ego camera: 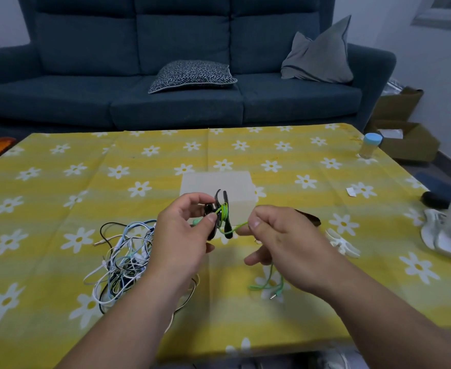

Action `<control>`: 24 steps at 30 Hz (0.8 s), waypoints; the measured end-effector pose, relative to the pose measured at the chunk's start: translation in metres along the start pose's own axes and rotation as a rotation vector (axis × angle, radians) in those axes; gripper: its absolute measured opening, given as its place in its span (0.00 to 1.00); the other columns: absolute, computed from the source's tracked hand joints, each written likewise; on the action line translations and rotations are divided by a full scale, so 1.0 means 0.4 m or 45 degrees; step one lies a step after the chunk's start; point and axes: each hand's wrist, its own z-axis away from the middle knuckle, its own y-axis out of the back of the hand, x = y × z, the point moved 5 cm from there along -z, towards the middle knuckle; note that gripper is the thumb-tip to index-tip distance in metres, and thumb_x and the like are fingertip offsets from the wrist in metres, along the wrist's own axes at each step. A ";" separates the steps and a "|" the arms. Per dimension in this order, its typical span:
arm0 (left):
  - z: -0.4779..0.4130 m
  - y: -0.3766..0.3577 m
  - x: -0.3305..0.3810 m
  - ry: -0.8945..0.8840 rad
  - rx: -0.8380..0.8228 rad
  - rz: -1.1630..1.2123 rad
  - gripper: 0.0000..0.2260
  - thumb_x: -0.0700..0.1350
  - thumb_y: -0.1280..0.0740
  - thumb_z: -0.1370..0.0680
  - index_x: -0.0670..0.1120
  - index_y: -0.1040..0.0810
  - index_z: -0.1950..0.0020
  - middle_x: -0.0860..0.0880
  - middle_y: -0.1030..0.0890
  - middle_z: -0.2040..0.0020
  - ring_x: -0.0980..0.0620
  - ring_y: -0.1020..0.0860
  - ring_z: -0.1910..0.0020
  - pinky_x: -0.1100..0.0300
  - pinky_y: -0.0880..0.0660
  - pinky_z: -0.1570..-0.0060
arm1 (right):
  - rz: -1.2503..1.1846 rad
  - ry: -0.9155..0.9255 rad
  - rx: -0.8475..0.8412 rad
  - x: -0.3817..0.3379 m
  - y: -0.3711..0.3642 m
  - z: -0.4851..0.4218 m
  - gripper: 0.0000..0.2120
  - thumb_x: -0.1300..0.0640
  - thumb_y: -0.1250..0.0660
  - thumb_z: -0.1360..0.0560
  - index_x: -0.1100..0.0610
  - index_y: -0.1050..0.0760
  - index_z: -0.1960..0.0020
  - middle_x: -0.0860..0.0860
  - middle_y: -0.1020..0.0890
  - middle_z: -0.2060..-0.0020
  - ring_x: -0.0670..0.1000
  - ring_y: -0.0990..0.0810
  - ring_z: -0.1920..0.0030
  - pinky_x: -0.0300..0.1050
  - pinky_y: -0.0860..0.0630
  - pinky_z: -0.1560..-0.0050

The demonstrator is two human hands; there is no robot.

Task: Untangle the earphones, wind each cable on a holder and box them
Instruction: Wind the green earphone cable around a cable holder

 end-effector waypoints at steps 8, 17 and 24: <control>0.014 -0.027 0.008 -0.093 -0.154 -0.220 0.12 0.34 0.31 0.24 0.52 0.19 0.53 0.55 0.19 0.60 0.56 0.26 0.71 0.62 0.25 0.74 | 0.012 0.248 0.317 -0.027 0.055 -0.019 0.14 0.55 0.35 0.20 0.54 0.22 0.64 0.40 0.27 0.77 0.42 0.30 0.73 0.39 0.35 0.68; 0.043 -0.048 0.016 0.083 -0.469 0.073 0.14 0.31 0.33 0.23 0.51 0.17 0.54 0.50 0.19 0.58 0.55 0.27 0.68 0.62 0.28 0.73 | -0.305 -0.002 0.588 0.058 0.112 -0.073 0.13 0.55 0.32 0.21 0.59 0.21 0.63 0.45 0.35 0.80 0.47 0.39 0.78 0.36 0.39 0.76; 0.054 -0.056 0.022 0.188 -0.616 0.236 0.13 0.32 0.34 0.23 0.50 0.17 0.54 0.52 0.19 0.62 0.52 0.29 0.70 0.63 0.30 0.75 | -0.297 -0.112 0.565 0.085 0.086 -0.090 0.15 0.51 0.31 0.23 0.55 0.20 0.67 0.51 0.33 0.74 0.49 0.37 0.75 0.41 0.40 0.69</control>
